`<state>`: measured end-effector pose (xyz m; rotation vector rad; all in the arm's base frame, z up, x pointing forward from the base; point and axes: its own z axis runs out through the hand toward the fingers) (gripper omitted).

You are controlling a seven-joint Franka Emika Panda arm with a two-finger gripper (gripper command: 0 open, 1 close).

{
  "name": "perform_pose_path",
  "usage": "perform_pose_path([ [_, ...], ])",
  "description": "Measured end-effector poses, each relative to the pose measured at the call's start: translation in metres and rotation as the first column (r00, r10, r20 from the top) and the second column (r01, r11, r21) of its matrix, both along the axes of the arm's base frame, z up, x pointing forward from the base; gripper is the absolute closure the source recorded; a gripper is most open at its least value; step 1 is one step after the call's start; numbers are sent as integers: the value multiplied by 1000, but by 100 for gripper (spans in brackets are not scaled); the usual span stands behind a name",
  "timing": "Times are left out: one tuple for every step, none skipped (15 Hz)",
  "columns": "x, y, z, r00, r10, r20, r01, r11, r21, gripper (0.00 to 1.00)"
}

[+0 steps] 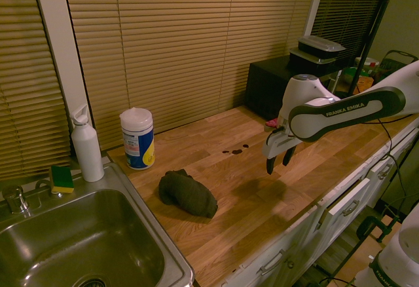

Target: Clear the spill

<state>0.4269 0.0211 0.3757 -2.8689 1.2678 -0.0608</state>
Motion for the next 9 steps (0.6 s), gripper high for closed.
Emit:
perform_pose_path([
  [0,0,-1,1000,-2,0,2,1000,2,0],
  [1,1,0,1000,-2,4,2,1000,4,0],
  [2,3,2,1000,3,19,-3,1000,4,0],
  [4,7,4,999,14,38,-14,1000,2,0],
  [6,15,7,998,30,55,-30,1000,-1,0],
  [9,26,12,996,53,73,-52,999,-4,0],
  [13,40,19,993,73,90,-73,997,-6,0],
  [18,55,28,990,90,109,-89,996,-8,0],
  [23,69,37,986,106,129,-106,994,-9,0],
])
